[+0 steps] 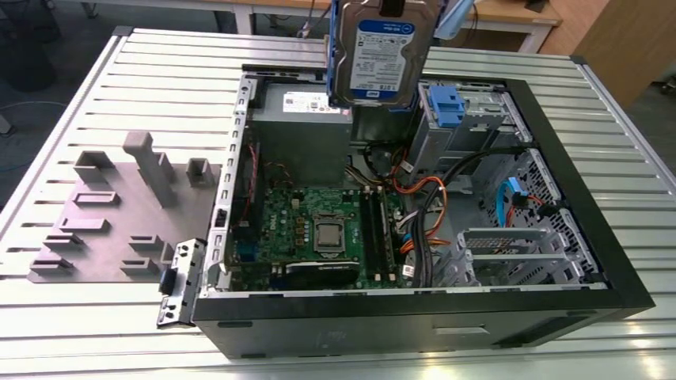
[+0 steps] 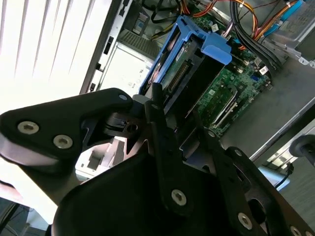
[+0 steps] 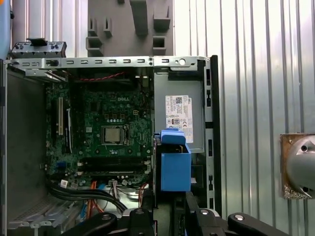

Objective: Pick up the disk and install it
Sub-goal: 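Pick up the disk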

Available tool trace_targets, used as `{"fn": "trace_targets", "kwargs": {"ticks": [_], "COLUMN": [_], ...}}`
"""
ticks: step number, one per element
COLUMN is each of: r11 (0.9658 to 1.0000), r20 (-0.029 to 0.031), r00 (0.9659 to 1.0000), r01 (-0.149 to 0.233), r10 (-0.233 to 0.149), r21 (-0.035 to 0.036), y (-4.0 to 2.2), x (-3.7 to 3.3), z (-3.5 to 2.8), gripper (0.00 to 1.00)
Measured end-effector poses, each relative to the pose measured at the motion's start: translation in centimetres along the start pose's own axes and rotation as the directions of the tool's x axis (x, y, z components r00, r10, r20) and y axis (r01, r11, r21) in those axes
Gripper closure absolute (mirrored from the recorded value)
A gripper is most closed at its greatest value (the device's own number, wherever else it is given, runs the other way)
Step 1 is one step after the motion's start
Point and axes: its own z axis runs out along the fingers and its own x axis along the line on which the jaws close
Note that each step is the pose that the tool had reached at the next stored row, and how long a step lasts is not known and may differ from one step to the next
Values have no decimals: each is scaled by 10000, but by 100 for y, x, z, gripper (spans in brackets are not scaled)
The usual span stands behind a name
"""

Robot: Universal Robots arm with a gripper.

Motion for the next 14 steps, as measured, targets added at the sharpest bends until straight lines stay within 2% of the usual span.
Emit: {"fn": "trace_targets", "kwargs": {"ticks": [6,14], "r11": [10000,10000], "r20": [-14,-20], "r00": [10000,10000], "r01": [-1,-2], "r10": [1,2], "r21": [1,1], "y": [-2,-3], "x": [56,90], "z": [-2,-3], "gripper": [65,65]}}
